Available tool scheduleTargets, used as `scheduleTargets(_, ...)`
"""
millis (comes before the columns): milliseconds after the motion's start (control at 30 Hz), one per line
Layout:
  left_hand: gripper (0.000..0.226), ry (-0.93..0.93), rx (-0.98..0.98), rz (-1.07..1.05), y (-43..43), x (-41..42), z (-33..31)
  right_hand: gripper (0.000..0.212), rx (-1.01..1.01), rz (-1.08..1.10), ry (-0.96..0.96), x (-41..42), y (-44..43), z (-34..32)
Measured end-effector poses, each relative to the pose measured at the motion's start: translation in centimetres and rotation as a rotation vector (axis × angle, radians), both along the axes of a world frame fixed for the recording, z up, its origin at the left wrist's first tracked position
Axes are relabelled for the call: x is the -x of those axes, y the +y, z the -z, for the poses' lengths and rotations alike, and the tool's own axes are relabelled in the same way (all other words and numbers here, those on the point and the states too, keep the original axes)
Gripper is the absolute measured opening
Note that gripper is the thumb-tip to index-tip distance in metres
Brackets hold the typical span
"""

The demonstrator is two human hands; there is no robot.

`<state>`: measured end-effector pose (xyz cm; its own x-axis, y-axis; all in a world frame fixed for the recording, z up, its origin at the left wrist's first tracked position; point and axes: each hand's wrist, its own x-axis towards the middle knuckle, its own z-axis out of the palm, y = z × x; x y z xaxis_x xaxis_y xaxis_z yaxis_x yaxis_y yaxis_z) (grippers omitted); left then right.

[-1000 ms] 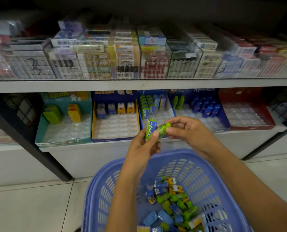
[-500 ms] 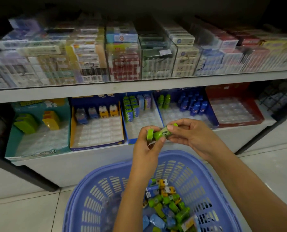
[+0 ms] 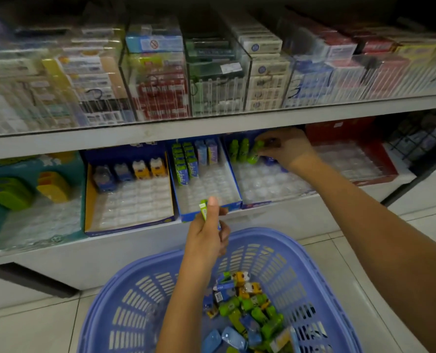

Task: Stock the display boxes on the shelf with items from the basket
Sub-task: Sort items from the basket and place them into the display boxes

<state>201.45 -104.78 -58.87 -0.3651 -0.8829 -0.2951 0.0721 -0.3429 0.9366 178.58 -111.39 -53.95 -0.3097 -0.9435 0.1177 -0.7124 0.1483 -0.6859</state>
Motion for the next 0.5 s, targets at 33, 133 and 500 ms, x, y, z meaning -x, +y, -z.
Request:
scheduleTargets(33,0.054,0.005,-0.031,0.005,-0.1,0.0,0.0,0.028,-0.014,-0.033,0.045,0.2,-0.7,0.2)
scheduleTargets(133,0.055,0.049,-0.122,-0.008,-0.6,-0.1,0.1,0.02,-0.006,-0.038,0.087,1.5,-1.9,0.3)
scheduleTargets(500,0.041,0.171,-0.273,0.004,-1.3,0.2,0.8,0.036,-0.138,-0.139,0.224,3.2,-3.8,0.4)
